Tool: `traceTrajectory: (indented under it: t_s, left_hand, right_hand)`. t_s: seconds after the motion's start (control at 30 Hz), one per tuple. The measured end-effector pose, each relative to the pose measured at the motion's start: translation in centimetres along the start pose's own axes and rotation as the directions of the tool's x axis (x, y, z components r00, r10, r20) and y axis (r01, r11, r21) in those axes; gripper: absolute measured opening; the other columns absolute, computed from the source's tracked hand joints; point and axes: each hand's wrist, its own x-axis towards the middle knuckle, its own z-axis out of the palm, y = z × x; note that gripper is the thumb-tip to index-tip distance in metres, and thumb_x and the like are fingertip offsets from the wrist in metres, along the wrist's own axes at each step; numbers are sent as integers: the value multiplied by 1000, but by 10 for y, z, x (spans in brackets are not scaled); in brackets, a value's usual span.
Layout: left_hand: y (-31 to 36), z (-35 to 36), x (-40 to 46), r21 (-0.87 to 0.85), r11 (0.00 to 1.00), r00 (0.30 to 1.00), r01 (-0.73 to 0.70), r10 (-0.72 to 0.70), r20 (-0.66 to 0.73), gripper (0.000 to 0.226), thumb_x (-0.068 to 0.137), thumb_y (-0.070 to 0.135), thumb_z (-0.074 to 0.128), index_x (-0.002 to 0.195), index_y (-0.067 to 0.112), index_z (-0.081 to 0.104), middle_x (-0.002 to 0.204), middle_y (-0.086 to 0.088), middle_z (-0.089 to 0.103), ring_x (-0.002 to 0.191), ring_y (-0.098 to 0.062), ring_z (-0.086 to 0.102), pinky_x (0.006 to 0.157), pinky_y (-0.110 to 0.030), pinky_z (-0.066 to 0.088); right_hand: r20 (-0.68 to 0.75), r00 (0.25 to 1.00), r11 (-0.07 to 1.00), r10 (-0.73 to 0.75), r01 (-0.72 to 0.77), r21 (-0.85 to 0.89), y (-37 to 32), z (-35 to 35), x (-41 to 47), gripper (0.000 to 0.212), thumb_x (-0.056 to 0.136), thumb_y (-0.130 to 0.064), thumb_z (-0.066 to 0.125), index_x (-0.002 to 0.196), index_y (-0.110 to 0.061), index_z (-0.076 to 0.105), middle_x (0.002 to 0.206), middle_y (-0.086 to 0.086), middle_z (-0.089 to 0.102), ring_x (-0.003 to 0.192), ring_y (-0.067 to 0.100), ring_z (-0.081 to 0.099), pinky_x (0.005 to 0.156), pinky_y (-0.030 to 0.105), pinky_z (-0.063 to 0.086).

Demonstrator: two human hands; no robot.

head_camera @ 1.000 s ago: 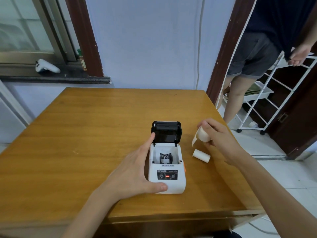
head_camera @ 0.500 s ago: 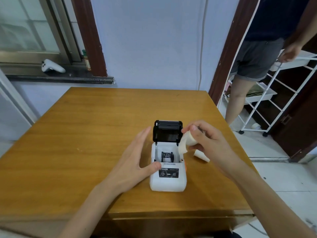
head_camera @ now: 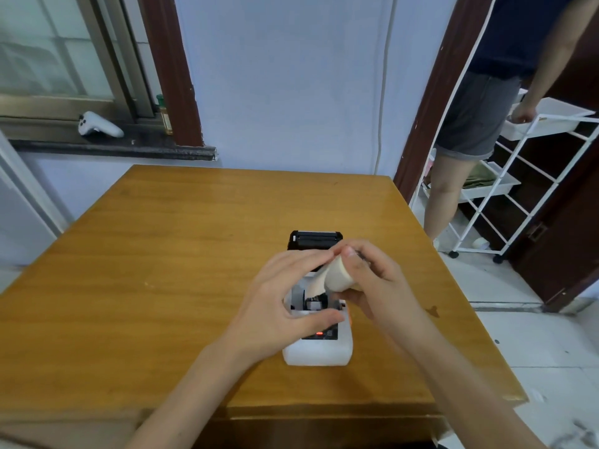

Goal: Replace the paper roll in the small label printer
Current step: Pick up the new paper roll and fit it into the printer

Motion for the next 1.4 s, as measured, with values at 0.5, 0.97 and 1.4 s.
traceTrajectory:
  t_s: [0.5, 0.97, 1.4]
  left_hand:
    - [-15, 19, -7, -36, 997, 966, -69, 58, -250, 38, 80, 21, 73, 113, 16, 56, 110, -3, 58, 107, -7, 57, 87, -23, 50]
    - [-17, 14, -12, -240, 969, 971, 51, -105, -216, 35, 83, 22, 69, 117, 28, 65, 112, 8, 66, 104, -20, 67, 84, -25, 54]
    - [-17, 17, -17, -106, 988, 954, -115, 80, -290, 33, 85, 16, 68, 117, 14, 65, 113, 1, 66, 103, -19, 67, 80, -37, 58]
  right_hand:
    - [85, 988, 972, 132, -146, 182, -1, 18, 3, 45, 81, -42, 56, 106, -5, 59, 67, -6, 64, 59, 6, 61, 56, 18, 50]
    - [252, 948, 973, 193, -151, -176, -12, -16, 12, 27, 92, -20, 62, 119, -17, 66, 114, 17, 68, 95, 34, 73, 85, 41, 59]
    - [371, 870, 942, 326, -334, -44, -14, -11, 20, 42, 84, -33, 64, 113, -2, 64, 101, 14, 74, 94, 31, 72, 85, 34, 59]
